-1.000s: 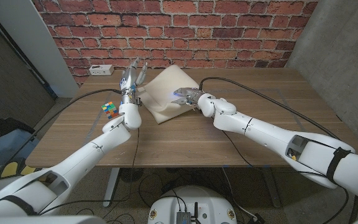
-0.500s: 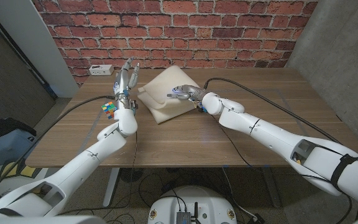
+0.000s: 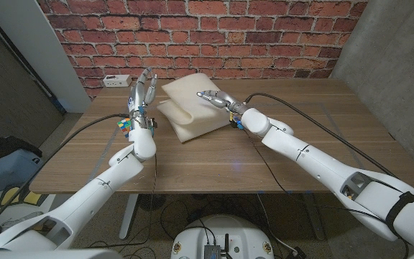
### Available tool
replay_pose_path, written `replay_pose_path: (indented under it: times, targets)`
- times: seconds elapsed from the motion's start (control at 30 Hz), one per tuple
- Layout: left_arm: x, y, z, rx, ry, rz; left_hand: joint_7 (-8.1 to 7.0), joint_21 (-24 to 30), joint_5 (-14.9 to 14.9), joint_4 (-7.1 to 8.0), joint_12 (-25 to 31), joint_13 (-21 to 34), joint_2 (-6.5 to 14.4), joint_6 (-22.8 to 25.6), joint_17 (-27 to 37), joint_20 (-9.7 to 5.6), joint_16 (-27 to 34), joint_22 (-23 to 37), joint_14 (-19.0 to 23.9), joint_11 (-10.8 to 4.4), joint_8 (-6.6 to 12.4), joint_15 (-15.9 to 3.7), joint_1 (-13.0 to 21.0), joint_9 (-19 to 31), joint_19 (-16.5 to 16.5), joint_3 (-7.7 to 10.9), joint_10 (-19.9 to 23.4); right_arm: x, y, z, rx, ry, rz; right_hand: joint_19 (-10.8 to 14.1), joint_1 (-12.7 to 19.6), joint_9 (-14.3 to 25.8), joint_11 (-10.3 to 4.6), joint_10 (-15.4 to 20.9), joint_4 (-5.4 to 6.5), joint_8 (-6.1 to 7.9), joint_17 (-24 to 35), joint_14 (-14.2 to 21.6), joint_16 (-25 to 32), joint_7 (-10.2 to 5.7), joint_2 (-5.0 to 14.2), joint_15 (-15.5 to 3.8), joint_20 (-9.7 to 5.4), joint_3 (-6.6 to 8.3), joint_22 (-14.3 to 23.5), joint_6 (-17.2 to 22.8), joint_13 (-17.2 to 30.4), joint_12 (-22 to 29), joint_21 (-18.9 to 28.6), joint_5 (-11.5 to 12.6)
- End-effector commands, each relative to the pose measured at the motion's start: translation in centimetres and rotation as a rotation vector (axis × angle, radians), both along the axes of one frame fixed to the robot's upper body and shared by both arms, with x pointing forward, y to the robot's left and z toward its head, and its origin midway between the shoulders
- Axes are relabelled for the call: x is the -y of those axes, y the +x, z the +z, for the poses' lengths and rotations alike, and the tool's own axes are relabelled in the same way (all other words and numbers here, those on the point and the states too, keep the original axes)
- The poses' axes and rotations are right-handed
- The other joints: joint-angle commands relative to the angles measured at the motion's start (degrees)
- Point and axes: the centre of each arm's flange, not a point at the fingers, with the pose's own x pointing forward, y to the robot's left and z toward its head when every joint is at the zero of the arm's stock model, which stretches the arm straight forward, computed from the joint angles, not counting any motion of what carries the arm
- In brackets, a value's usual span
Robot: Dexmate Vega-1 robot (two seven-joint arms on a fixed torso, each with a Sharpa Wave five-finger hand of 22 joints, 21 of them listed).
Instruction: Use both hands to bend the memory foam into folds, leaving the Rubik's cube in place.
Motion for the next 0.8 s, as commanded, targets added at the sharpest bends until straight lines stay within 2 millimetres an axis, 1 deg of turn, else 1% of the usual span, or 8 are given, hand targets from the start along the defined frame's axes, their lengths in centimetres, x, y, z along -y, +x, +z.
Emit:
replay_pose_path:
  times: [0.03,0.13,0.37,0.43,0.53,0.63,0.67,0.8]
  targets:
    - [-0.4,0.2,-0.3,-0.009,-0.009,-0.031,-0.39,-0.71,-0.09,-0.63,-0.36,-0.05,0.14,0.16,-0.04,-0.33,-0.91,0.16,-0.94,-0.05,0.04,-0.38,0.76,0.07,0.0,0.03,-0.22,3.1,-0.9,1.1,0.043,0.28,0.131,0.36,-0.5,0.05,0.06,0.07,0.48,0.15,0.02,0.41,-0.07,0.29,0.15,-0.33,-1.47,-0.18,-0.06,0.38,0.12,0.18,-0.27,-0.05]
    - [-0.7,0.3,-0.3,-0.015,-0.024,-0.049,-0.51,-0.99,-0.12,-0.78,-0.55,-0.07,0.12,-0.04,-0.15,-0.46,-1.4,0.17,-1.54,-0.15,-0.04,-0.57,0.79,0.07,-0.06,0.06,-0.54,3.9,-1.1,1.4,0.058,0.324,0.139,0.48,-0.45,0.03,0.2,-0.04,0.43,0.11,-0.09,0.22,-0.27,0.27,0.17,-0.67,-2.13,-0.16,-0.07,0.39,0.1,0.08,-0.36,0.02]
    - [-1.2,0.2,-0.5,-0.021,-0.047,-0.081,-0.59,-1.41,-0.17,-1.01,-0.77,-0.09,0.07,-0.24,-0.27,-0.71,-2.0,0.18,-2.16,-0.02,-0.1,-0.57,0.83,0.06,-0.15,0.09,-0.84,5.9,-2.0,1.6,0.096,0.449,0.149,0.57,-0.27,-0.01,0.1,-0.24,0.28,0.02,-0.25,0.12,-0.5,0.16,0.23,-0.84,-2.33,-0.07,-0.1,0.33,0.07,-0.08,-0.53,0.14]
    - [-1.3,0.2,-0.5,-0.02,-0.048,-0.083,-0.6,-1.5,-0.18,-1.05,-0.83,-0.09,0.05,-0.27,-0.29,-0.68,-2.08,0.18,-2.15,0.25,-0.1,-0.65,0.83,0.06,-0.15,0.09,-0.93,6.1,-2.1,1.6,0.101,0.468,0.152,0.64,-0.11,-0.04,-0.09,-0.34,0.15,-0.04,-0.36,-0.13,-0.72,0.04,0.27,-1.09,-2.39,0.01,-0.11,0.29,0.05,-0.18,-0.64,0.21]
    - [-1.5,0.0,-0.6,-0.018,-0.053,-0.087,-0.64,-1.63,-0.19,-1.11,-0.85,-0.1,0.02,-0.3,-0.31,-0.71,-2.19,0.18,-2.17,0.15,-0.11,-0.64,0.82,0.06,-0.21,0.08,-0.92,7.1,-2.7,1.5,0.124,0.528,0.152,0.68,0.12,-0.07,-0.74,-0.82,-0.04,-0.17,-0.5,-0.41,-1.01,-0.22,0.29,-1.34,-2.5,0.1,-0.12,0.1,0.01,-0.44,-0.84,0.31]
    - [-1.6,-0.2,-0.6,-0.016,-0.053,-0.09,-0.64,-1.74,-0.21,-1.17,-0.89,-0.1,0.0,-0.34,-0.34,-0.72,-2.34,0.19,-2.3,0.07,-0.11,-0.6,0.81,0.06,-0.19,0.07,-0.95,7.7,-3.2,1.4,0.141,0.574,0.154,0.7,0.25,-0.1,-0.84,-0.89,-0.17,-0.37,-0.6,-0.41,-1.13,-0.56,0.27,-1.27,-2.66,0.14,-0.13,-0.34,-0.01,-0.51,-0.99,0.39]
    - [-1.7,-0.3,-0.6,-0.015,-0.054,-0.091,-0.67,-1.79,-0.21,-1.18,-0.91,-0.1,-0.01,-0.33,-0.34,-0.72,-2.38,0.19,-2.31,0.1,-0.11,-0.61,0.8,0.06,-0.24,0.07,-0.97,7.9,-3.4,1.3,0.147,0.59,0.153,0.6,0.32,-0.12,-1.26,-1.03,-0.24,-0.44,-0.64,-0.42,-1.19,-0.69,0.25,-1.26,-2.66,0.15,-0.14,-0.48,-0.03,-0.59,-1.12,0.42]
    - [-1.8,-0.6,-0.6,-0.012,-0.052,-0.094,-0.63,-1.92,-0.22,-1.24,-0.95,-0.11,-0.04,-0.33,-0.36,-0.77,-2.5,0.19,-2.34,0.16,-0.1,-0.7,0.79,0.06,-0.25,0.05,-1.0,8.8,-4.2,1.2,0.173,0.639,0.142,0.38,0.42,-0.14,-1.3,-1.05,-0.36,-0.51,-0.71,-0.61,-1.37,-0.86,0.19,-1.24,-2.65,0.17,-0.14,-0.66,-0.05,-0.64,-1.37,0.5]
